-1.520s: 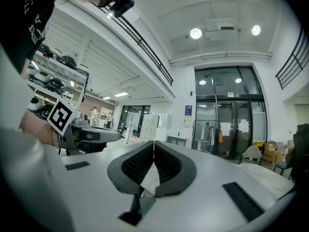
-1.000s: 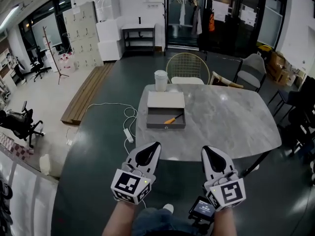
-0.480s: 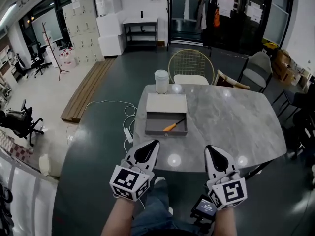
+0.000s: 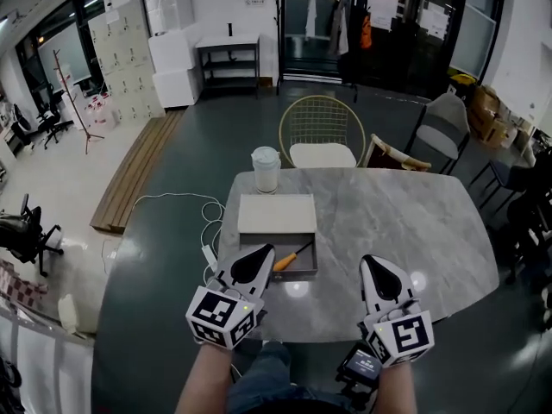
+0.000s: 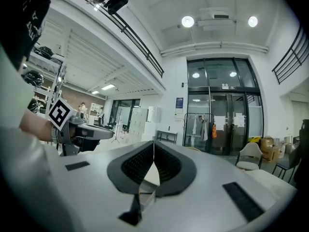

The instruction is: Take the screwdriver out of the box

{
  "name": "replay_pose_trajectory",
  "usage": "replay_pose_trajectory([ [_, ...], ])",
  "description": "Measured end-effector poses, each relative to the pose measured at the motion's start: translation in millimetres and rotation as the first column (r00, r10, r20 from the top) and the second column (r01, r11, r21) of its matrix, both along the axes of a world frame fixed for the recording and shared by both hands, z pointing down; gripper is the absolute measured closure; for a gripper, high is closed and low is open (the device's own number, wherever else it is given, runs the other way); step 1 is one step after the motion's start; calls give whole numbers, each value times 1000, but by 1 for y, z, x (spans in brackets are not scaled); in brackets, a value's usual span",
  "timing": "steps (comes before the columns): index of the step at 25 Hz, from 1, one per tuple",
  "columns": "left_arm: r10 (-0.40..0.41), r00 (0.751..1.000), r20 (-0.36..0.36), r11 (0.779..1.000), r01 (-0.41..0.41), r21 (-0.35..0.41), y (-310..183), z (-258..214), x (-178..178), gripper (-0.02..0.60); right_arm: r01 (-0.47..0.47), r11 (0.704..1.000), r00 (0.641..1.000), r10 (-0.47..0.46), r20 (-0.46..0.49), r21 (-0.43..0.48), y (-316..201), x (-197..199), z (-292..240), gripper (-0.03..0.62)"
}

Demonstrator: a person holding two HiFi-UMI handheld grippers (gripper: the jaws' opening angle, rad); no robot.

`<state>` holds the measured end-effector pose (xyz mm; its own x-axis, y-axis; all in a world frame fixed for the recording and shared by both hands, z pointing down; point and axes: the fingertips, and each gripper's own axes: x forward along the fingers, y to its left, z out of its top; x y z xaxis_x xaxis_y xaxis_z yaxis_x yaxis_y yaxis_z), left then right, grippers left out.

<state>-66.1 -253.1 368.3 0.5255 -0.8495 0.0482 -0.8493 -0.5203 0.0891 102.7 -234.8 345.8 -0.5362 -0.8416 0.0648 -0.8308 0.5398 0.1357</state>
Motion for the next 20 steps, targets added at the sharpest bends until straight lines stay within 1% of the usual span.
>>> replay_pose_trajectory([
  [6, 47, 999, 9, 999, -47, -21, -58, 4, -5, 568, -54, 998, 998, 54, 9, -15, -56, 5, 3, 568],
  [12, 82, 997, -6, 995, -83, -60, -93, 16, -10, 569, -81, 996, 997, 81, -22, -30, -92, 3, 6, 568],
  [16, 78, 997, -24, 994, -80, -79, -108, 18, -9, 569, -75, 996, 997, 74, -31, -55, -106, 4, 11, 568],
  [20, 65, 997, -33, 991, -68, -113, -115, 28, -4, 568, -56, 995, 998, 54, -27, -85, -118, 9, 21, 568],
])
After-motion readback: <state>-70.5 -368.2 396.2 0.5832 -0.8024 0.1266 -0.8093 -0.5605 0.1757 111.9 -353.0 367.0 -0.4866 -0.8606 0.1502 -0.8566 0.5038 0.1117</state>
